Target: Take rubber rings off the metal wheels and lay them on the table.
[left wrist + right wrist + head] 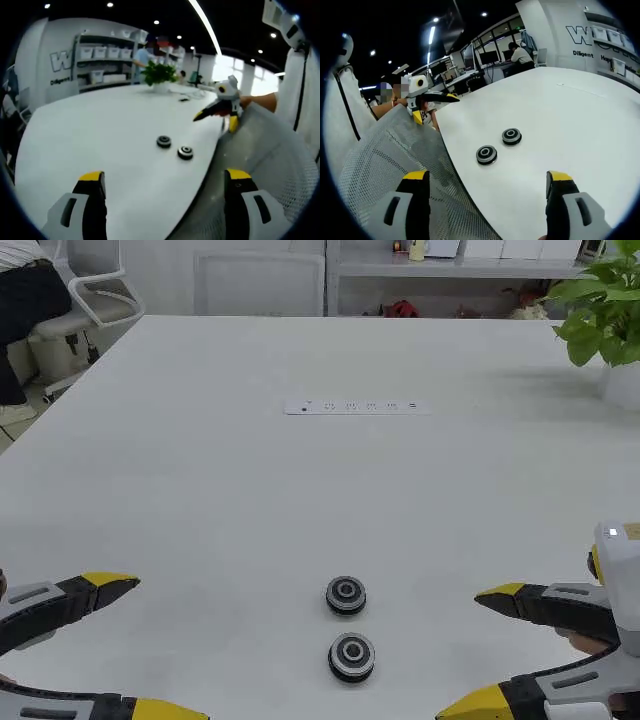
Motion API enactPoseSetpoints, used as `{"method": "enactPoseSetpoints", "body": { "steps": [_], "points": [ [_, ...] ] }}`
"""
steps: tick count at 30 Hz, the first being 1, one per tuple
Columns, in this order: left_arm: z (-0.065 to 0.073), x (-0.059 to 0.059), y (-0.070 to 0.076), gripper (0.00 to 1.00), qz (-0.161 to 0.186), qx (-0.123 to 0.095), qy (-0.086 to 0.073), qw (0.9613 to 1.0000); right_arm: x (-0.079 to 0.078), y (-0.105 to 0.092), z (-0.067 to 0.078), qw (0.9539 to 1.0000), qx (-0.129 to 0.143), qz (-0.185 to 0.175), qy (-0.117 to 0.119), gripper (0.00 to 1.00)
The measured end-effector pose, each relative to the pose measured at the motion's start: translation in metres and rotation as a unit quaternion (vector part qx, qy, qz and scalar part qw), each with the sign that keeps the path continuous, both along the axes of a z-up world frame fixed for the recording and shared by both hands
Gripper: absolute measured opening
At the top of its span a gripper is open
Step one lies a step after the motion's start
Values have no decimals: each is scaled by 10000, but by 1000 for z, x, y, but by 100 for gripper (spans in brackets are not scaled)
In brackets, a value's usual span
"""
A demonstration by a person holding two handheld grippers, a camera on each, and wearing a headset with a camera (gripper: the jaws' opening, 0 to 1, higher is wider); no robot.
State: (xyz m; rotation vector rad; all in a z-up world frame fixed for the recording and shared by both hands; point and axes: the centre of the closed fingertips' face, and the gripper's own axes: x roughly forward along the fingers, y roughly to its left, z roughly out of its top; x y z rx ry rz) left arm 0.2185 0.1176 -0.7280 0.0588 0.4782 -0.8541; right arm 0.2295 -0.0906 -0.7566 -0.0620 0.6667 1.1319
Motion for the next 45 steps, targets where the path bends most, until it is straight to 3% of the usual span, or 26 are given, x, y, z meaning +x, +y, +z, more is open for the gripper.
{"method": "enactPoseSetpoints", "body": {
  "steps": [22,33,45],
  "points": [
    [2,1,1,100,-37,-1,-14,10000,2,1,2,10000,90,-3,-38,91],
    [13,1,-6,100,-165,-3,-68,9998,2,3,3,9999,165,-30,-22,89],
    [35,4,-19,100,-398,-31,-196,9990,6,5,8,9997,230,-4,-98,88]
  ]
}}
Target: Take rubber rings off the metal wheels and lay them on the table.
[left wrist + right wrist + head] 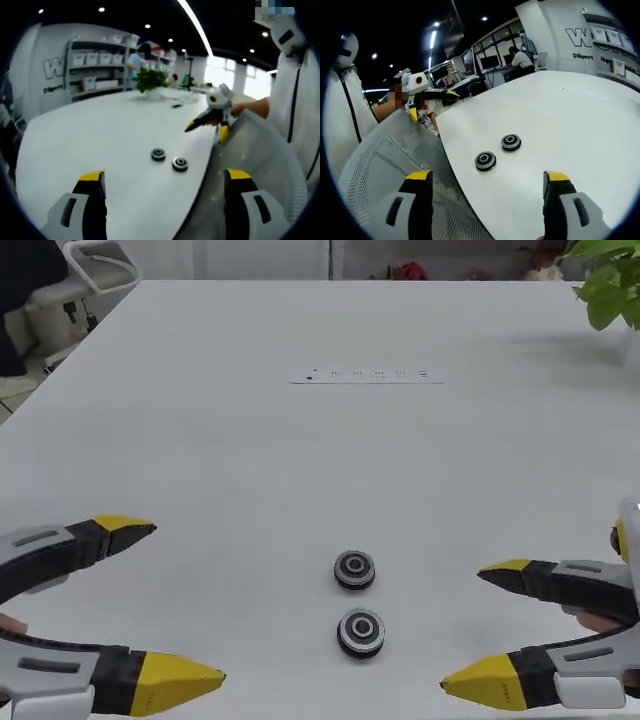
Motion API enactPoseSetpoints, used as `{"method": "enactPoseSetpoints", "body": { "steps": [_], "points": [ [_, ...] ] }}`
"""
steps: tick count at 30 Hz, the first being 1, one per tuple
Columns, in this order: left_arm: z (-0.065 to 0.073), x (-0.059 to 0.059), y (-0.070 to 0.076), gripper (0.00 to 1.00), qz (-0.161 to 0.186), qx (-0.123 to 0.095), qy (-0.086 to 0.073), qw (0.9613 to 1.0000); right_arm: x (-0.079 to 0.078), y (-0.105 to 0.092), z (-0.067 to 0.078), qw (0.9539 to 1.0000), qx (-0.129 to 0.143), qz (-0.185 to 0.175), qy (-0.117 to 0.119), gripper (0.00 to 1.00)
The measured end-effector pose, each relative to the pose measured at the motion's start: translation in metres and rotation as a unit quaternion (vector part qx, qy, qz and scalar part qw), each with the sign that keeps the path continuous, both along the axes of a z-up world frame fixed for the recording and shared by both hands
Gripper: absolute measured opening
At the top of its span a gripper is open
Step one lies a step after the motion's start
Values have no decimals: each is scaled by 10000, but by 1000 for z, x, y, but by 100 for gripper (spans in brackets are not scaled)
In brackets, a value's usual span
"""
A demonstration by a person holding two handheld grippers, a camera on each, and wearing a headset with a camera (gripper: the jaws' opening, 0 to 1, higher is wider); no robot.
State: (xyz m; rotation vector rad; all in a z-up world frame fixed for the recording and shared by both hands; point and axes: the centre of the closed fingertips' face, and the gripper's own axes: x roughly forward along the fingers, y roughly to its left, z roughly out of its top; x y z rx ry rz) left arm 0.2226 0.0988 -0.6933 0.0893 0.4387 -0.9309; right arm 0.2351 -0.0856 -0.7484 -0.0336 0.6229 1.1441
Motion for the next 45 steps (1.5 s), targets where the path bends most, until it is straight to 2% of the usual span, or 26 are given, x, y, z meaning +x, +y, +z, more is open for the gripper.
{"method": "enactPoseSetpoints", "body": {
  "steps": [11,21,30,34,40,45],
  "points": [
    [11,3,-10,100,-207,62,-86,9997,3,5,9,9998,61,136,-110,86],
    [24,6,-22,100,-391,-74,-181,9990,6,11,14,9995,152,222,-147,84],
    [28,9,-33,100,-684,-49,-322,9971,10,15,14,9995,146,234,-156,83],
    [28,10,-38,100,-873,101,-403,9953,12,18,17,9993,157,272,-214,81],
    [34,16,-45,100,-951,-28,-503,9942,18,21,24,9988,248,282,-304,79],
    [32,20,-50,100,-1016,40,-551,9933,21,22,27,9987,287,288,-298,77]
  ]
}}
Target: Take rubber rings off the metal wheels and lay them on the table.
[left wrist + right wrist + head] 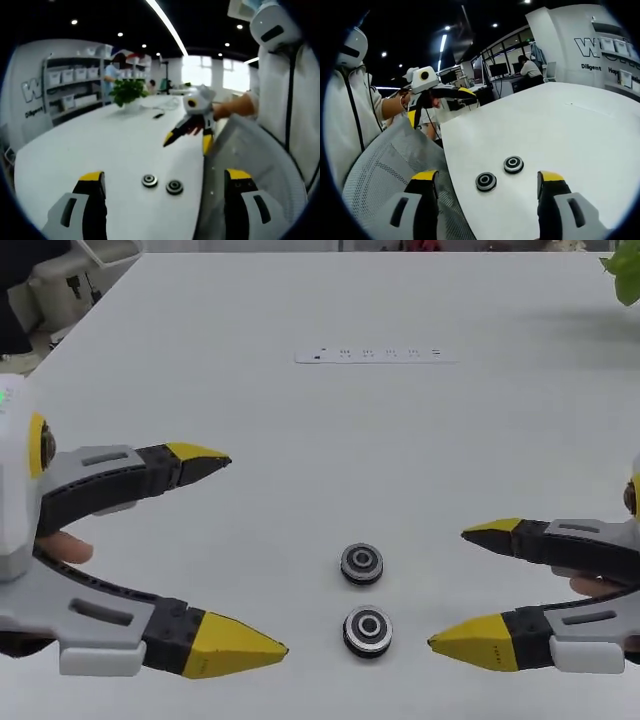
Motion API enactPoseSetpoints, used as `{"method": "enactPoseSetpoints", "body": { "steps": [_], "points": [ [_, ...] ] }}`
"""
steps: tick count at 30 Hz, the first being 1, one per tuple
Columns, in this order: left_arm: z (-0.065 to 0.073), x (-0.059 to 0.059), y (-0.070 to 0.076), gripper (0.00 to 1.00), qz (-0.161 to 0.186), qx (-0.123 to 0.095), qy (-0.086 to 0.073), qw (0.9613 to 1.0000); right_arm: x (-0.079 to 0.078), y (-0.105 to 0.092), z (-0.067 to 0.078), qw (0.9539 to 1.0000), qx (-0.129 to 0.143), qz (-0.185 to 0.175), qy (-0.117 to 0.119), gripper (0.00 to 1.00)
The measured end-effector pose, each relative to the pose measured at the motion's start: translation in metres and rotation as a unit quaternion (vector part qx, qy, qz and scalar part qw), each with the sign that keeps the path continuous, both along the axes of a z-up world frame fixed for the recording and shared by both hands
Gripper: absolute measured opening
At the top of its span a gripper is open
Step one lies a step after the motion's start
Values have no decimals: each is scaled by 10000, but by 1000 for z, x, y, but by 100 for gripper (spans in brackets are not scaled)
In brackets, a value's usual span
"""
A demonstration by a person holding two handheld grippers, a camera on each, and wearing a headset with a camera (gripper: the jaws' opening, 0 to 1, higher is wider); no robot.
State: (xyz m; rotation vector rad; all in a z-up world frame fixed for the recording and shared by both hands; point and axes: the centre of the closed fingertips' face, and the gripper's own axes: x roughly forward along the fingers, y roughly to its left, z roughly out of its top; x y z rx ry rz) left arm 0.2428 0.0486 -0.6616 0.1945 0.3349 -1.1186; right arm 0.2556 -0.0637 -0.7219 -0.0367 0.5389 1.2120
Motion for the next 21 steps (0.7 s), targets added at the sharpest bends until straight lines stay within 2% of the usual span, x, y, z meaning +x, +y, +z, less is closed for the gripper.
{"method": "enactPoseSetpoints", "body": {
  "steps": [5,14,21],
  "points": [
    [-1,-2,-6,94,-177,-11,38,9998,1,2,0,10000,13,39,-17,76],
    [-4,3,-13,94,-284,6,67,9996,2,7,1,9998,34,173,-30,73],
    [-4,7,-22,93,-401,57,22,9992,2,11,1,9997,101,229,-32,71]
  ]
}}
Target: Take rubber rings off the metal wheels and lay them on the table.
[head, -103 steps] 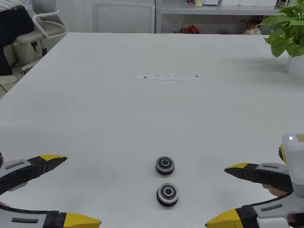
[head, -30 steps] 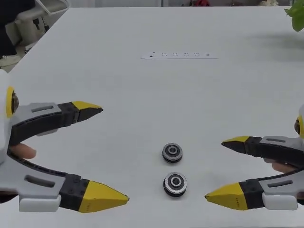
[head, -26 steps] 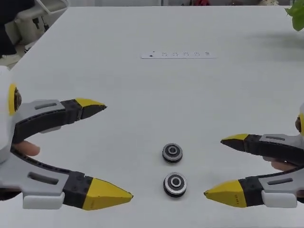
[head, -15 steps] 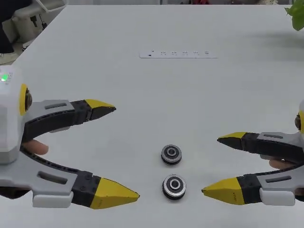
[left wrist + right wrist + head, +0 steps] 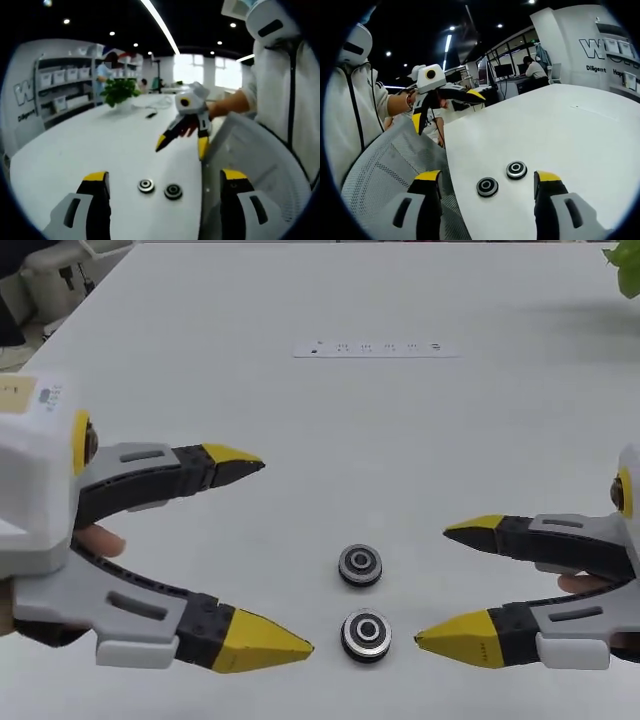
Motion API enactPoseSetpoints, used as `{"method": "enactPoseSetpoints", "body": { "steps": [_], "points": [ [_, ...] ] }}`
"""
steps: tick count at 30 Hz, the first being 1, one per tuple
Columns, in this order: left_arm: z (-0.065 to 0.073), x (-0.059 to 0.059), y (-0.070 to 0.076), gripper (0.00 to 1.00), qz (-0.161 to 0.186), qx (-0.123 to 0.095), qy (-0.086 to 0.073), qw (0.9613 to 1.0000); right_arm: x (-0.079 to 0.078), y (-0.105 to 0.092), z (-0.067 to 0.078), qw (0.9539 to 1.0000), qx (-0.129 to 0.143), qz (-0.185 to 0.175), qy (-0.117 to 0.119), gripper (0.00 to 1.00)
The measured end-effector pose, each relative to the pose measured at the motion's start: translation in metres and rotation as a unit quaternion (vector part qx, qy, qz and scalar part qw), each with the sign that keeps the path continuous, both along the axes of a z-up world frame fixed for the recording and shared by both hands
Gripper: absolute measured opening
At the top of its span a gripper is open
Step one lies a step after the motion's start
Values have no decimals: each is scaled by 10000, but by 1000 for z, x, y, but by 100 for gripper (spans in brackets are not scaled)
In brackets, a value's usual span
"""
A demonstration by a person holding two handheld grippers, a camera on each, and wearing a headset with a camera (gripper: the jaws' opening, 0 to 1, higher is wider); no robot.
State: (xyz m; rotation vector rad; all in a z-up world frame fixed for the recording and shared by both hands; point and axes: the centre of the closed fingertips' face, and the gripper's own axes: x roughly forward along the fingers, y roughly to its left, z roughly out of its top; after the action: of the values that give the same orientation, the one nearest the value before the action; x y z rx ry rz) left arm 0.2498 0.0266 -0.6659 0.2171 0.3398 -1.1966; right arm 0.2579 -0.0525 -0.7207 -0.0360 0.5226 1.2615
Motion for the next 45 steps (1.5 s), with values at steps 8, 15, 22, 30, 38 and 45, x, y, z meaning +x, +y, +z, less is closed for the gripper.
{"method": "enactPoseSetpoints", "body": {
  "steps": [8,15,22,30,38,45],
  "points": [
    [-4,2,-7,90,-148,8,32,9999,-1,2,-4,10000,3,76,-8,67],
    [-9,5,-14,88,-263,-11,81,9996,0,5,-8,9999,52,145,14,62],
    [-17,4,-21,87,-417,11,162,9990,-2,10,-16,9997,46,251,44,58],
    [-31,2,-27,83,-666,146,212,9974,-5,18,-24,9990,25,431,64,55],
    [-44,0,-34,79,-878,215,314,9954,-5,23,-36,9980,-67,620,37,49],
    [-56,0,-39,75,-1018,286,326,9939,-4,22,-45,9970,-109,755,-108,40]
  ]
}}
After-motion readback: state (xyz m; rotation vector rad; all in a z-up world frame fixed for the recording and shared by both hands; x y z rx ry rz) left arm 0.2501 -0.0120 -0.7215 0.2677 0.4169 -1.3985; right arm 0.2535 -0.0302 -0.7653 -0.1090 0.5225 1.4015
